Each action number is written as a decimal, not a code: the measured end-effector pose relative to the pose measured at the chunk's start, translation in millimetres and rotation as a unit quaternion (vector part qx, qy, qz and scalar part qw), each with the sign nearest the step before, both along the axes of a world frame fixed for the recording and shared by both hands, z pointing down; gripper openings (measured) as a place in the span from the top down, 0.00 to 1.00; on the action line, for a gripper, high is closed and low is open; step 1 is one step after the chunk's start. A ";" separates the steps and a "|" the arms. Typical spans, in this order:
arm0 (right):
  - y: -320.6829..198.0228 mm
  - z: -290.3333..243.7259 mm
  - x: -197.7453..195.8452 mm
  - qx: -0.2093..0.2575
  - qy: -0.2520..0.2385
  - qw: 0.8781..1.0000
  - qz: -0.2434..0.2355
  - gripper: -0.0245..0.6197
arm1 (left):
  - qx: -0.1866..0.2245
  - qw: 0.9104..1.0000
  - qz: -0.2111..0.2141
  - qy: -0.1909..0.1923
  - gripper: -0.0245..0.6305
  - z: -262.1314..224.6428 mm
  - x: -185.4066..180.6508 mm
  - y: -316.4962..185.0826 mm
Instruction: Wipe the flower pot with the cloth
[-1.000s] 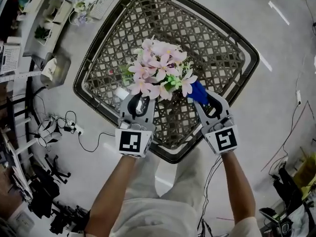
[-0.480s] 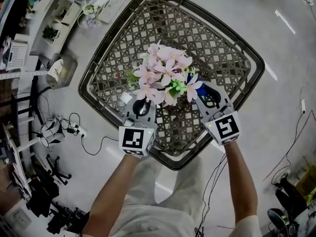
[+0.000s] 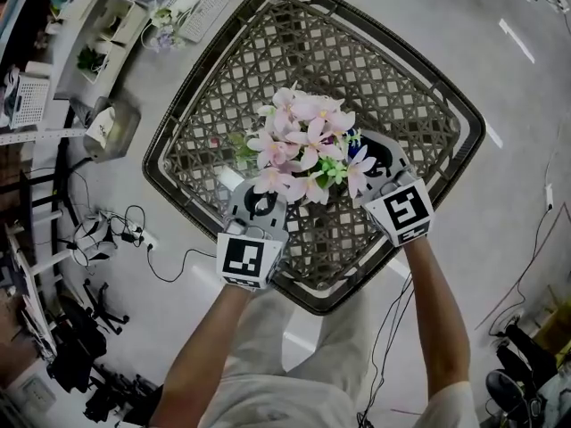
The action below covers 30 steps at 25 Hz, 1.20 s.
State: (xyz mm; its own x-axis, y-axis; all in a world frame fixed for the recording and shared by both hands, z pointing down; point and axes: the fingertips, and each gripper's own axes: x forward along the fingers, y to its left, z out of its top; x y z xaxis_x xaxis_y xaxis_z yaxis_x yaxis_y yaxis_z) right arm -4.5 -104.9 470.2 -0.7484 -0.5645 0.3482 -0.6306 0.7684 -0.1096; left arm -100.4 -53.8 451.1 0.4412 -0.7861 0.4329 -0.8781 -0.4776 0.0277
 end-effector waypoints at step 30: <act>63.6 -6.9 -0.6 -0.027 -0.020 0.998 -0.053 0.78 | -0.003 0.999 -0.001 0.035 0.93 0.8 22.8 -8.7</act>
State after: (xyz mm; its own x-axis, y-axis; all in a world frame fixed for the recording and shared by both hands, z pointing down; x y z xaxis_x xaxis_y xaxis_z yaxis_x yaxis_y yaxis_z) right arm -5.1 -41.3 463.3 -0.8164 -0.4629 0.3453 -0.5408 0.8226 -0.1758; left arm -77.6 -62.5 451.9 0.4687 -0.7851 0.4050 -0.8752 -0.4749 0.0922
